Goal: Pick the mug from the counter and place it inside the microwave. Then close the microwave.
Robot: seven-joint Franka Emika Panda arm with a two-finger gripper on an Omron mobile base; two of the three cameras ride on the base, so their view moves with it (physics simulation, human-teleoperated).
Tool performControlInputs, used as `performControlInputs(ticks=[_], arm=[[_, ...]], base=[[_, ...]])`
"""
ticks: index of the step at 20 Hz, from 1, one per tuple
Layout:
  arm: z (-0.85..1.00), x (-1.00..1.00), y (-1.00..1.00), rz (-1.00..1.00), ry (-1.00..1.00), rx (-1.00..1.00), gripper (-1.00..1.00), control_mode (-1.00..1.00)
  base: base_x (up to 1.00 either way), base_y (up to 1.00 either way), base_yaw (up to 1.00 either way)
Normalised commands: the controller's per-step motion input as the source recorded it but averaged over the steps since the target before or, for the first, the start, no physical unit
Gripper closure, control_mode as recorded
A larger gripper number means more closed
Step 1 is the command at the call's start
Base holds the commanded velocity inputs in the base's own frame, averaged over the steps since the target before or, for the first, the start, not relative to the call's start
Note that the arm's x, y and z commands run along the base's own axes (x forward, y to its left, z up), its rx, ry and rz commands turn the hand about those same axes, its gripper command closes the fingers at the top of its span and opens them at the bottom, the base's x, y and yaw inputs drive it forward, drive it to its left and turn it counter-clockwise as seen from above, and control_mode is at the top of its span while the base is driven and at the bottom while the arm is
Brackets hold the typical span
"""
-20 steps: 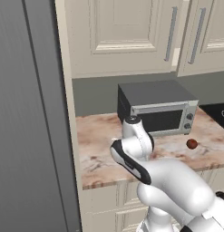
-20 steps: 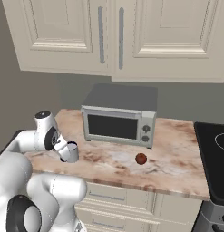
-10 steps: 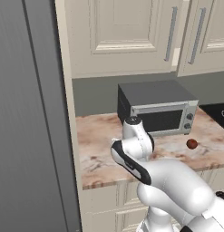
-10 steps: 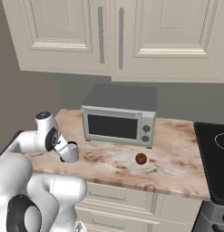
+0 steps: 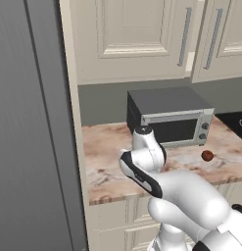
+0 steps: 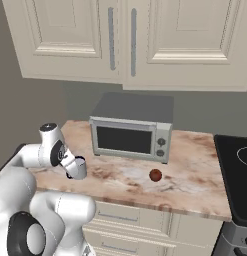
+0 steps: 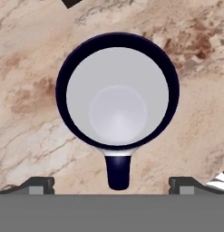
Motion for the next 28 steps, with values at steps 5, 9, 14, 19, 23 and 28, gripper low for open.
performControlInputs(ticks=[5, 9, 14, 19, 23, 28], arm=[[-0.12, 0.0, -0.01, 0.0, 0.0, 0.0, -1.0, -1.0], [-0.09, 0.0, -0.03, 0.0, 0.0, 0.0, -1.0, -1.0], [-0.02, 0.0, -0.04, 0.0, 0.0, 0.0, -1.0, -1.0], [-0.02, 0.07, -0.03, 0.0, 0.0, 0.0, -1.0, -1.0], [-0.06, 0.18, -0.08, 0.0, 0.0, 0.0, -1.0, -1.0], [-0.11, 0.18, -0.01, 0.0, 0.0, 0.0, -1.0, -1.0]], base=[[0.0, 0.0, 0.0], [0.0, 0.0, 0.0], [0.0, 0.0, 0.0], [0.0, 0.0, 0.0], [0.0, 0.0, 0.0], [0.0, 0.0, 0.0]])
